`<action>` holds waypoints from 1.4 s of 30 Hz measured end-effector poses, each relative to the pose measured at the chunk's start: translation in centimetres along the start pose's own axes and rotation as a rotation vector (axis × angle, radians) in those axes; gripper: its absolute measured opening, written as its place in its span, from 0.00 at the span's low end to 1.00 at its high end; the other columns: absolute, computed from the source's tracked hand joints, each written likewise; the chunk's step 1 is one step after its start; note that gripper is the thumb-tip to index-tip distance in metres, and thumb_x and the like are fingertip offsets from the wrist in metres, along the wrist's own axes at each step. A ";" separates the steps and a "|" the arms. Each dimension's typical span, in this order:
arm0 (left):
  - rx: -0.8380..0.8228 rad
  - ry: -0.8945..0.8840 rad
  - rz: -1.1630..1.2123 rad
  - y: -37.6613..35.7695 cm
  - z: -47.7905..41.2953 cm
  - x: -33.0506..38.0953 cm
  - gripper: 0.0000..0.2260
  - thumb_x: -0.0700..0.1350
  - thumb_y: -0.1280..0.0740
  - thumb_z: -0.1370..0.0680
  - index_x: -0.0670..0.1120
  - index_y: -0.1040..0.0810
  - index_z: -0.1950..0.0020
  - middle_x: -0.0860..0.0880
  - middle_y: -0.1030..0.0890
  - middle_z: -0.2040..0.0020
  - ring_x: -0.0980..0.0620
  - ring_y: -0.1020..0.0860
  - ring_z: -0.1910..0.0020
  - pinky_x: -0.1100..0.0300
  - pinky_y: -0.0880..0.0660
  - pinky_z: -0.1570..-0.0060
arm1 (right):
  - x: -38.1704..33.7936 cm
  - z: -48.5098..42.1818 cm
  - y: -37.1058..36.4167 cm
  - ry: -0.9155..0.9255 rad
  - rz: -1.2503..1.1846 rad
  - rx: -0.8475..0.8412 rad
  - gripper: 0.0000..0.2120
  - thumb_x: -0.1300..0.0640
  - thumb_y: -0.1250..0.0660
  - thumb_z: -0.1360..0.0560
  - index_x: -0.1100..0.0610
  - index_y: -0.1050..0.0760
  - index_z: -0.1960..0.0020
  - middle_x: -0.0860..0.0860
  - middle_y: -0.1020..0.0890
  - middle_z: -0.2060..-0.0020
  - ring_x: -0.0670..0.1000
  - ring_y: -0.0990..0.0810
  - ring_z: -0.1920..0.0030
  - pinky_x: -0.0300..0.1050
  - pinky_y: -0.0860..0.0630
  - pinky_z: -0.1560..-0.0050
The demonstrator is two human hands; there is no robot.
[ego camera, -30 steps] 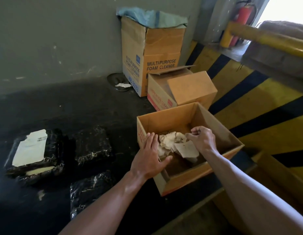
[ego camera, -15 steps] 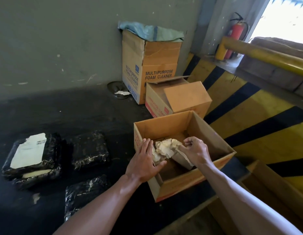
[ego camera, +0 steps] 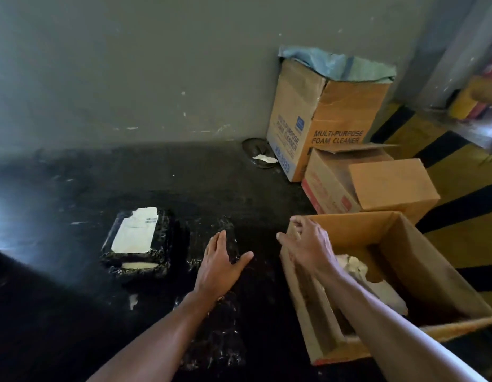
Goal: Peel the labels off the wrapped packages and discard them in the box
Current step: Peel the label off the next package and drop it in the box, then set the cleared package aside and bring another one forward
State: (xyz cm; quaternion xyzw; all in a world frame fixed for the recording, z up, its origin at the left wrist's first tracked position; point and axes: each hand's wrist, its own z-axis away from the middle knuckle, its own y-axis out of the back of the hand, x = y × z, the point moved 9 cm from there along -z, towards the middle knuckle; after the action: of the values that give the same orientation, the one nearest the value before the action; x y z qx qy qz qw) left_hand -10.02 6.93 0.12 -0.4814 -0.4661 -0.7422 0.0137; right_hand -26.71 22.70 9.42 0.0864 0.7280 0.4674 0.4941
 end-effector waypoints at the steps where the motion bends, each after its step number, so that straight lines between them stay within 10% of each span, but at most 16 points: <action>1: 0.032 0.062 0.046 1.2 -0.7 -2.0 0.45 0.70 0.37 0.26 0.48 0.50 0.18 0.48 0.45 0.19 0.48 0.46 0.21 0.47 0.39 0.26 | -1.1 -0.7 -1.8 0.014 0.014 -0.025 0.29 0.43 0.26 0.27 0.55 0.26 0.31 0.50 0.20 0.39 0.49 0.21 0.40 0.41 0.26 0.43; 16: -0.116 0.268 0.383 -0.4 -8.6 -15.8 0.50 0.58 0.25 0.27 0.53 0.57 0.18 0.50 0.44 0.19 0.54 0.42 0.23 0.56 0.42 0.25 | 1.7 -7.1 -25.5 -0.175 0.043 -0.346 0.47 0.33 0.30 0.29 0.51 0.44 0.19 0.54 0.32 0.24 0.55 0.35 0.25 0.51 0.32 0.29; 42: 0.022 0.097 0.512 2.8 -2.2 -12.5 0.48 0.48 0.20 0.31 0.59 0.46 0.20 0.56 0.32 0.25 0.58 0.32 0.28 0.50 0.32 0.28 | 0.2 1.2 -20.7 -0.143 -0.366 -0.072 0.44 0.41 0.24 0.30 0.48 0.41 0.20 0.53 0.31 0.26 0.52 0.32 0.27 0.52 0.32 0.28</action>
State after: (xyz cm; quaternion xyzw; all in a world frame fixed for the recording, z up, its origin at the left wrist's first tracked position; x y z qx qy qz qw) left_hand -3.57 -1.48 -7.29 -0.5472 -0.3357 -0.7318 0.2287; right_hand -18.93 12.15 -6.64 -0.0322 0.6772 0.3882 0.6242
